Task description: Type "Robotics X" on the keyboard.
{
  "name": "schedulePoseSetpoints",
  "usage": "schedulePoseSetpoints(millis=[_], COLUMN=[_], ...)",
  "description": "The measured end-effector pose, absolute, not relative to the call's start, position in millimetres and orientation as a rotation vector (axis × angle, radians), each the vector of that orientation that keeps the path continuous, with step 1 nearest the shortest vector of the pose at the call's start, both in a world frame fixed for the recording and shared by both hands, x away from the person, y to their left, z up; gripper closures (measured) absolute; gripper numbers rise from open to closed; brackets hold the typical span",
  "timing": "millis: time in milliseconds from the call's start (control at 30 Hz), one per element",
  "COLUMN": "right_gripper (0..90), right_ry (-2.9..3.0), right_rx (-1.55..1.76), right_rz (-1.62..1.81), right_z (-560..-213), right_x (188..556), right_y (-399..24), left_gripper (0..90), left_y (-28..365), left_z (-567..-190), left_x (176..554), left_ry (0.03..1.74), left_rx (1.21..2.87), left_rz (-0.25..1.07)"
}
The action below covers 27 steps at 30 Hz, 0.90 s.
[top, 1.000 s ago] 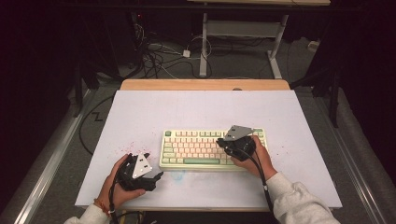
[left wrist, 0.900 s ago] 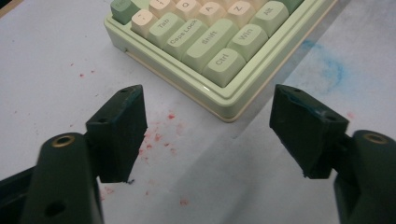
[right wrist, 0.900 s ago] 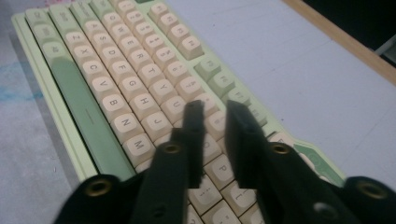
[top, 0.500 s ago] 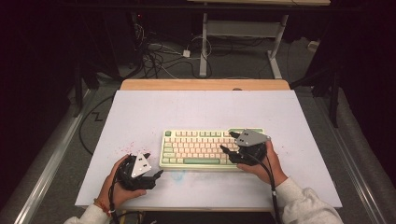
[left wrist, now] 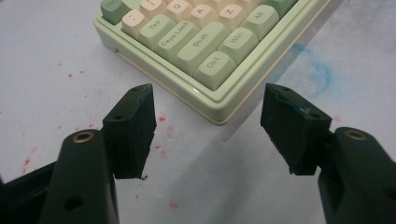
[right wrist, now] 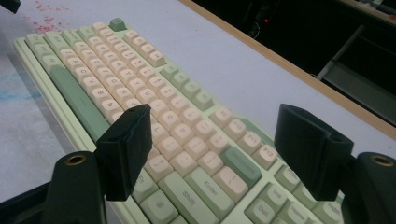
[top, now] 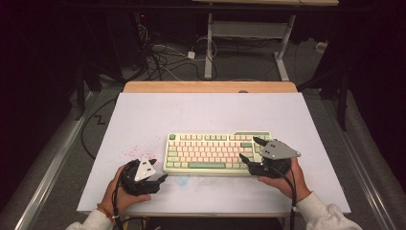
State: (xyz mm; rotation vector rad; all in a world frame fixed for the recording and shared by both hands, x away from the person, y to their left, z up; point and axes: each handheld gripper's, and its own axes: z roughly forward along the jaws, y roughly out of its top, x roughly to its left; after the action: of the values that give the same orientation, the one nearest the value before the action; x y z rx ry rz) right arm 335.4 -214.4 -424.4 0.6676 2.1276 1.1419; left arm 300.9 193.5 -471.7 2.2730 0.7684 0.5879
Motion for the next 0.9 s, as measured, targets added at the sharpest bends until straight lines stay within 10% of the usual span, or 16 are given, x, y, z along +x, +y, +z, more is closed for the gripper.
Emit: schedulePoseSetpoints(millis=[900], right_gripper=[26.7], right_ry=[2.085], right_rx=[0.79], right_rz=[1.023], right_z=[-449], right_x=[301], right_y=[-272], left_gripper=[85.4], left_y=[188], left_z=[-452], left_x=[312], left_ry=[0.748], left_rx=[2.202], left_rz=[0.473])
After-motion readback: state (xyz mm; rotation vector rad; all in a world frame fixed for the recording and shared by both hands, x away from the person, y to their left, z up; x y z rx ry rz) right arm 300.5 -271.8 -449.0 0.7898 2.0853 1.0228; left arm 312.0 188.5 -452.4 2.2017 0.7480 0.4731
